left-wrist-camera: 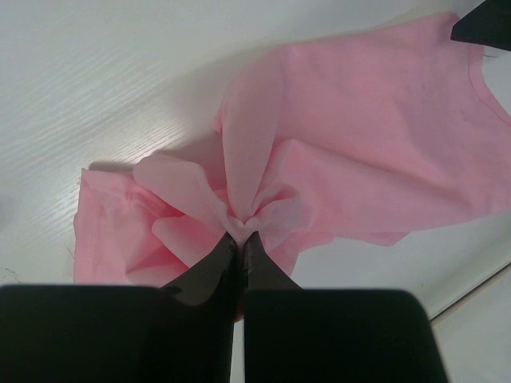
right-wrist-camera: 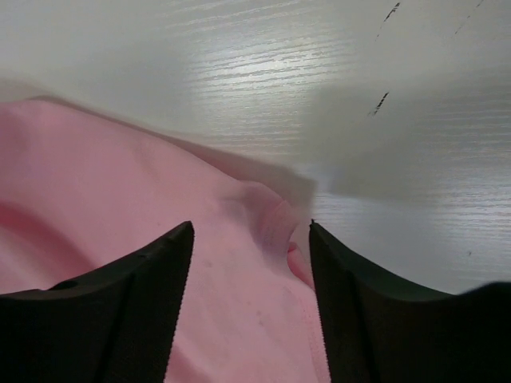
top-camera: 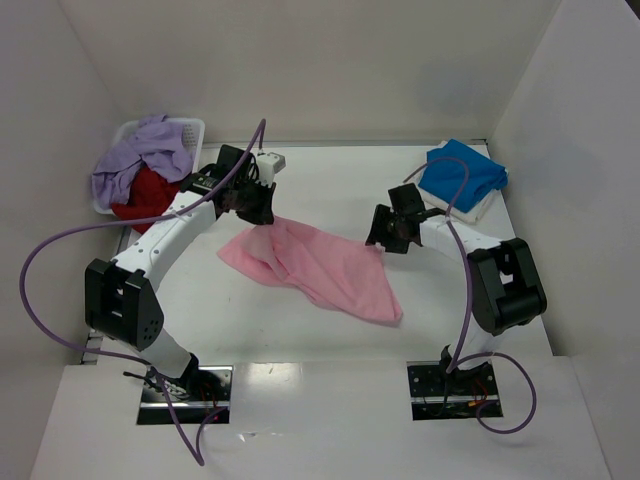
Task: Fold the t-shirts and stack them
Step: Flatten out the tshirt
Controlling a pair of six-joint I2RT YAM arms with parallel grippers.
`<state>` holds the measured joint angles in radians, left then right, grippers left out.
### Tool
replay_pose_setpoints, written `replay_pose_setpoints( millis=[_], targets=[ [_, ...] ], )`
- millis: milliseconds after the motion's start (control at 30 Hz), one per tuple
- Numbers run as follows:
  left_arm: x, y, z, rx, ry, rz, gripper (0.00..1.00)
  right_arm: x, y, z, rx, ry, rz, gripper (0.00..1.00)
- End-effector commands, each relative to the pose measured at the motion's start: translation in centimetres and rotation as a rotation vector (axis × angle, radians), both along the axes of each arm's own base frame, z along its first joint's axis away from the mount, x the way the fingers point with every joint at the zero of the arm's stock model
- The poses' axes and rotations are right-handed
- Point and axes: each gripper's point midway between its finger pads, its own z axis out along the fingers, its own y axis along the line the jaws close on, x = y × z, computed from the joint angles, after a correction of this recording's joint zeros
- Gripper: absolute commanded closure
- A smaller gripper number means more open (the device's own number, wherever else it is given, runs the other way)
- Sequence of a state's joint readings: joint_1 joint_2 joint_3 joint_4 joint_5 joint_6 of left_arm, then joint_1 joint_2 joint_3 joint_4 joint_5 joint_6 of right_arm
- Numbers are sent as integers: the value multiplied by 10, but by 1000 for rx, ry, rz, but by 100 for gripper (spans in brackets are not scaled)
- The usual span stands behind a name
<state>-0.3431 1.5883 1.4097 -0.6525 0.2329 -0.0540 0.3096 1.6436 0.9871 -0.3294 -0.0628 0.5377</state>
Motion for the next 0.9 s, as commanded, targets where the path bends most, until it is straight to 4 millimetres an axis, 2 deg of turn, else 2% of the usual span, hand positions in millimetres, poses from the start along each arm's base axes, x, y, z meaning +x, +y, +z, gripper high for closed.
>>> replay_pose_setpoints(
  millis=[0,33,133,267,333,367,400,433,467,500,533,600,667,700,733,767,800,833,867],
  targets=[
    [1,-3,25,-19,-75,-29,97,-3,-1,7,-4,-21,-15,29],
    [1,-3,25,-19,-75,-29,97,-9,-1,0,1,-5,-8,28],
    [1,-5,22,-23,-64,-35,97,-9,6,-5,37,-5,2,28],
    [0,-4,18,-20,-55,-35,97,-10,18,-13,59,7,27,33],
    [0,-4,18,-20,-55,-35,97,-10,22,-17,62,14,29,46],
    [0,-4,18,-20,-55,-35,97,-9,22,-19,61,15,29,59],
    [0,-4,18,-24,-51,-28,97,-6,23,-16,65,5,29,66],
    [1,-3,16,-18,-53,-22,97,-4,24,-15,68,-3,29,80],
    [1,-3,16,-18,-53,-22,97,1,24,-11,65,-17,24,86],
    [1,-2,16,-16,-51,-8,97,7,22,-6,52,-34,13,96],
    [1,-2,16,-16,-50,-8,97,13,21,-2,44,-51,3,100],
    [7,2,23,-5,-81,26,100,22,10,7,-16,-67,-51,100],
    [18,13,39,26,-137,103,100,55,8,61,-34,-190,-87,100],
    [25,23,50,38,-172,141,100,54,0,59,-42,-174,-103,100],
    [32,32,61,38,-197,184,100,74,-3,98,-31,-260,-102,100],
    [43,48,73,49,-235,249,100,83,-9,121,-16,-299,-113,100],
    [53,60,108,13,-320,307,100,107,-35,183,29,-416,-162,100],
    [58,67,121,2,-353,326,100,110,-43,206,44,-455,-176,100],
    [61,70,149,-42,-410,343,100,114,-51,230,59,-506,-191,100]
  ],
)
